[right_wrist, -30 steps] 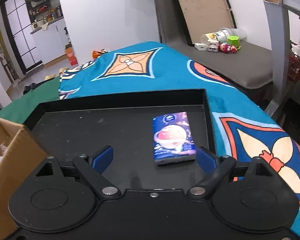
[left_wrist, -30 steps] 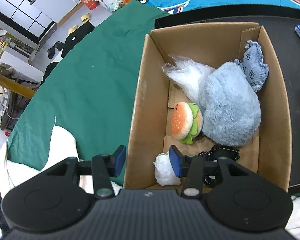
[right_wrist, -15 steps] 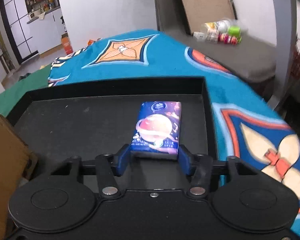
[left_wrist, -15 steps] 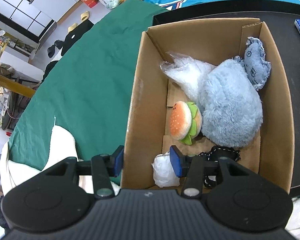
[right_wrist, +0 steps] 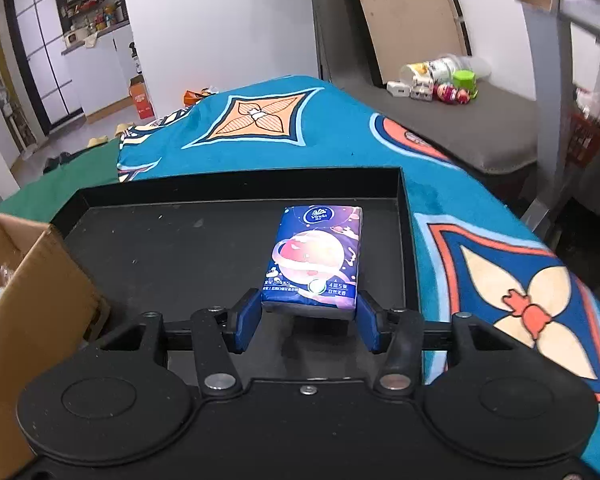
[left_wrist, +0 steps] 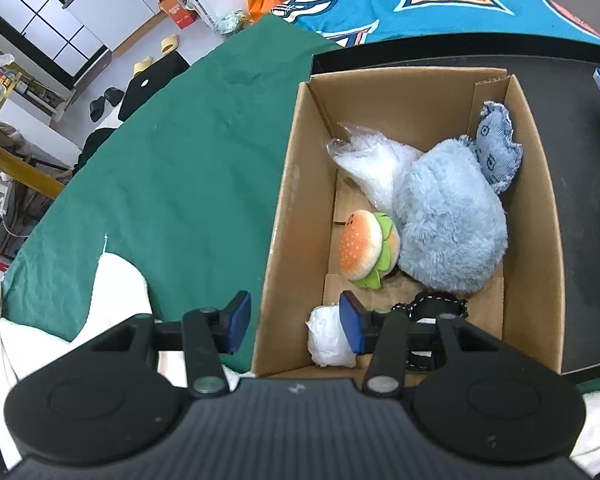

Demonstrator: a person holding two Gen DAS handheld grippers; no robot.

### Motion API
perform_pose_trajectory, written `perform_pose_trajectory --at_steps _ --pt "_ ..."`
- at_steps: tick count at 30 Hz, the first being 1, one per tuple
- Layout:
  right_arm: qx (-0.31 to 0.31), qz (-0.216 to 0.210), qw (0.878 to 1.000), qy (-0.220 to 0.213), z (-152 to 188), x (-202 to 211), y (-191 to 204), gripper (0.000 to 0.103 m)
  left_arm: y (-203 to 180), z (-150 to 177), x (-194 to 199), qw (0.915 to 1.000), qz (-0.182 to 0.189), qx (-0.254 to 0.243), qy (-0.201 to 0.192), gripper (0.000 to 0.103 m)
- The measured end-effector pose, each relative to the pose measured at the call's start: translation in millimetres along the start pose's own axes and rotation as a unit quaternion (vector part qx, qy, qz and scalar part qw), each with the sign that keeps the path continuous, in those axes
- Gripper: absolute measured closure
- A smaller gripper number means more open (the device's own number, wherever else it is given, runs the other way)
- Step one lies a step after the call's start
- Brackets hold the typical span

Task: Organize soft objects
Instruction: 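Carry the blue tissue pack with the right gripper into the box and release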

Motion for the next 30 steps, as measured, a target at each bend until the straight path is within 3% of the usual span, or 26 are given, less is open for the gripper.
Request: perform_pose_trajectory --at_steps 17,30 --pt "0.016 -0.002 1.000 -0.018 -7 50 43 0.053 21 6 9 0.9969 0.058 0.048 -0.022 0.056" --pt "0.052 -0.015 0.998 -0.033 -22 84 100 0.053 38 12 5 0.9903 0.102 0.088 -0.031 0.056"
Point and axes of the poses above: each gripper's, at about its wrist camera, not at the fingertips, and x roughly against the way its jaws point, y to its left, z to its underside, the point moved 6 cm from there along -x, roughly the way its jaws point, and after that the axes turned 10 degrees about -z, right-handed, at the moved point
